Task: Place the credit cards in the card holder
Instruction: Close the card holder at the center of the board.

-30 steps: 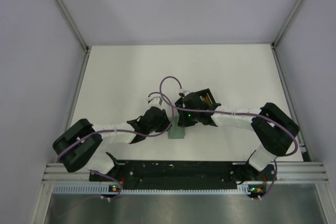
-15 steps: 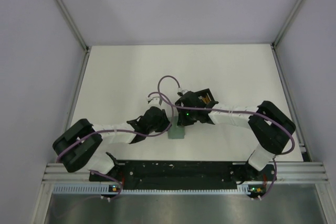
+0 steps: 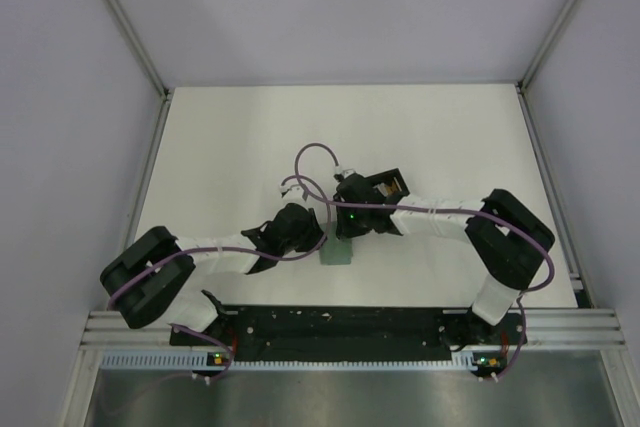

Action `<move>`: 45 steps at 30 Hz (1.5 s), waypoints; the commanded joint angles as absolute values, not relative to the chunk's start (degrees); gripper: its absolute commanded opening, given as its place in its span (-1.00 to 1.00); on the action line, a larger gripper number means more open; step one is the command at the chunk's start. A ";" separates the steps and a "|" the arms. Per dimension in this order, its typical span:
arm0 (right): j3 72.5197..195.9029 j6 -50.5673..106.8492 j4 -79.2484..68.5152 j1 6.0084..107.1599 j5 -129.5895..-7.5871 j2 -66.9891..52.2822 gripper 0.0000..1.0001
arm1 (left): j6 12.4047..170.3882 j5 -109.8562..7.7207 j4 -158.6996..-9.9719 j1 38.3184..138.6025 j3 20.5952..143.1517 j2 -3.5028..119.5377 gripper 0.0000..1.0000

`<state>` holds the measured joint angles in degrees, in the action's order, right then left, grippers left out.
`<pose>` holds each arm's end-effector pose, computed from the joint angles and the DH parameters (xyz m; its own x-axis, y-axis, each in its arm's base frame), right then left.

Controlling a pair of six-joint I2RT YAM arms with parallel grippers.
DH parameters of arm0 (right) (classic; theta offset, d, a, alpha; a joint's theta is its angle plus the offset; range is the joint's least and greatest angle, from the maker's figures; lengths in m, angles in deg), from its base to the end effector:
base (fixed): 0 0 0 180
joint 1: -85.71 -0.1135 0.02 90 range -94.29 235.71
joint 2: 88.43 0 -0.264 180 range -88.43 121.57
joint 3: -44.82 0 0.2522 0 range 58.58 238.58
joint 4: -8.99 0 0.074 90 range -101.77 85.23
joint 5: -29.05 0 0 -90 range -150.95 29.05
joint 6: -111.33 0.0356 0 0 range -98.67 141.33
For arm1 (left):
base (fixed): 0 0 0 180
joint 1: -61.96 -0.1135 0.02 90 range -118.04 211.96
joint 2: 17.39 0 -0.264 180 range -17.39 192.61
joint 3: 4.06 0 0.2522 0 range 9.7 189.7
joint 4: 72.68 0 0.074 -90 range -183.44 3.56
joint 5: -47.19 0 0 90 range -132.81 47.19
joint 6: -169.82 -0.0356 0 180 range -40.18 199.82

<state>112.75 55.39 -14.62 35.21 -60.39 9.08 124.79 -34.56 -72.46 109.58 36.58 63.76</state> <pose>0.2162 0.2617 0.1630 -0.8519 -0.1530 -0.5008 -0.3509 0.8767 0.3291 0.1753 -0.1845 0.1399 -0.7729 -0.1906 -0.6052 0.1570 0.8667 -0.4734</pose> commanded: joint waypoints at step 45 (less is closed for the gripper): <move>98.49 55.69 -9.52 36.05 -59.45 -12.92 -0.17 | 120.95 -30.24 -83.35 109.95 36.95 50.47 0.69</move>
<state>101.41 55.41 -11.32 35.65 -60.43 -7.62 122.19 -33.92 -79.24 109.82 35.48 55.27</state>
